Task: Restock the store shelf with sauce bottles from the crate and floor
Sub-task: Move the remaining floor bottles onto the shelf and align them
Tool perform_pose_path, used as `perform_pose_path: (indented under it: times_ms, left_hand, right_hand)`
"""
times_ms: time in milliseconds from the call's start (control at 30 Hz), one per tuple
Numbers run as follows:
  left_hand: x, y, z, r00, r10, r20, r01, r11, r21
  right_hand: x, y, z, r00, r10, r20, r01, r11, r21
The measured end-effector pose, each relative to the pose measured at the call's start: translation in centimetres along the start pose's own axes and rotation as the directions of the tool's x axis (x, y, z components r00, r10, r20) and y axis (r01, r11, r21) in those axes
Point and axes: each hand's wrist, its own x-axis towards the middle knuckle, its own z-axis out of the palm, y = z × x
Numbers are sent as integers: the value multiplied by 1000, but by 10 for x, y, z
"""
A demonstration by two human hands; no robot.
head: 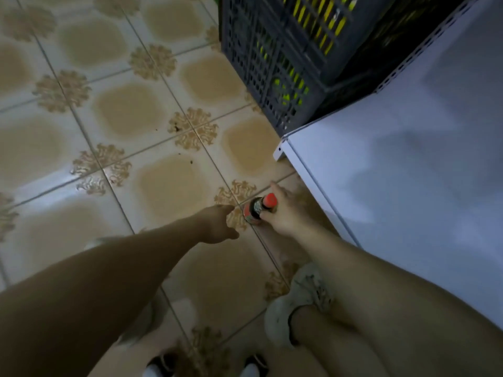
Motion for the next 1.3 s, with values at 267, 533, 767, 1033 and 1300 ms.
perform_pose_path:
  times_ms: [267,533,767,1033,1300]
  left_hand:
    - [5,-10,6,1000,-22,12,23,999,-34]
    - [-77,7,-17,974,70,-217,-100,986,-130]
    - [-206,29,-55,782,184,-595,-471,799,-373]
    - [-352,68,-106,560,366,-743,-805,454,-383]
    - [-443,118,-128,383,449,-807,-922,139,-360]
  right_hand:
    - [2,-7,15,994,-27,-109,27,1000,6]
    - [-96,-68,-41,873,-225,-433,300,947,113]
    - [-218,-164,-132,603,-330,-727,605,782,147]
    - [-343,-244,-216,448,-371,-813,818,538,205]
    - [-421,-246,-256,466,-568,-678,863,461,207]
